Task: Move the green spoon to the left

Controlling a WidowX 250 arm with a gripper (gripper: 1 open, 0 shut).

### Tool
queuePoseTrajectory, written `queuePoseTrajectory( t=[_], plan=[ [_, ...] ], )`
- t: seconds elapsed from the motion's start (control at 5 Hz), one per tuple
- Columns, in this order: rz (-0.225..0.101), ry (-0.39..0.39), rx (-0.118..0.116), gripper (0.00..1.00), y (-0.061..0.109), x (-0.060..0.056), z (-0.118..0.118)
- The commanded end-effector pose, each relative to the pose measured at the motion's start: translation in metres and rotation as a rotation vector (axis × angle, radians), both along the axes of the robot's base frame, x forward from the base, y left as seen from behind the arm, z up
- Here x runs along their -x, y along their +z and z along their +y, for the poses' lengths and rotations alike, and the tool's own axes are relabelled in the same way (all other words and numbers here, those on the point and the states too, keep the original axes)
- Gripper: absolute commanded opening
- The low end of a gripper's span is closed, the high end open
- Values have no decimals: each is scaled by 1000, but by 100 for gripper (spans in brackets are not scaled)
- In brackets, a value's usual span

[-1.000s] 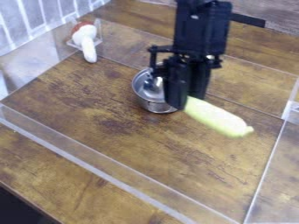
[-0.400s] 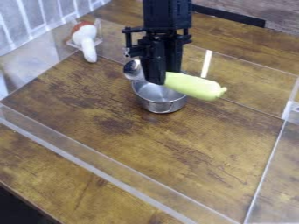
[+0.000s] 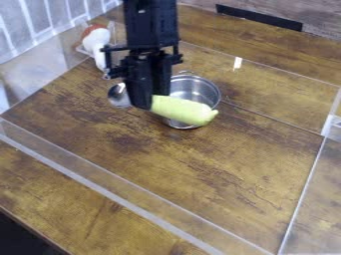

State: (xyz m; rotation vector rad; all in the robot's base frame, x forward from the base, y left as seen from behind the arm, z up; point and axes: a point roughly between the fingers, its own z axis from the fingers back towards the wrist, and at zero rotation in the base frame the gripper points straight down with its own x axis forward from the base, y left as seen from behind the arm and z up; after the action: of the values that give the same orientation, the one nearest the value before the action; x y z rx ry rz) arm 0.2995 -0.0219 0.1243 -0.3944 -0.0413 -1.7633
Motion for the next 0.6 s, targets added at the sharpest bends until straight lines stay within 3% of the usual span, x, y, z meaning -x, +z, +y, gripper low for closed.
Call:
queuePoseTrajectory(
  t=[0.0,0.2,0.4],
  plan=[
    [-100,5,21,0,34,10,10],
    [-121,26,42,0,30,19,19],
    [-141,120,75,0,33,18,30]
  ],
)
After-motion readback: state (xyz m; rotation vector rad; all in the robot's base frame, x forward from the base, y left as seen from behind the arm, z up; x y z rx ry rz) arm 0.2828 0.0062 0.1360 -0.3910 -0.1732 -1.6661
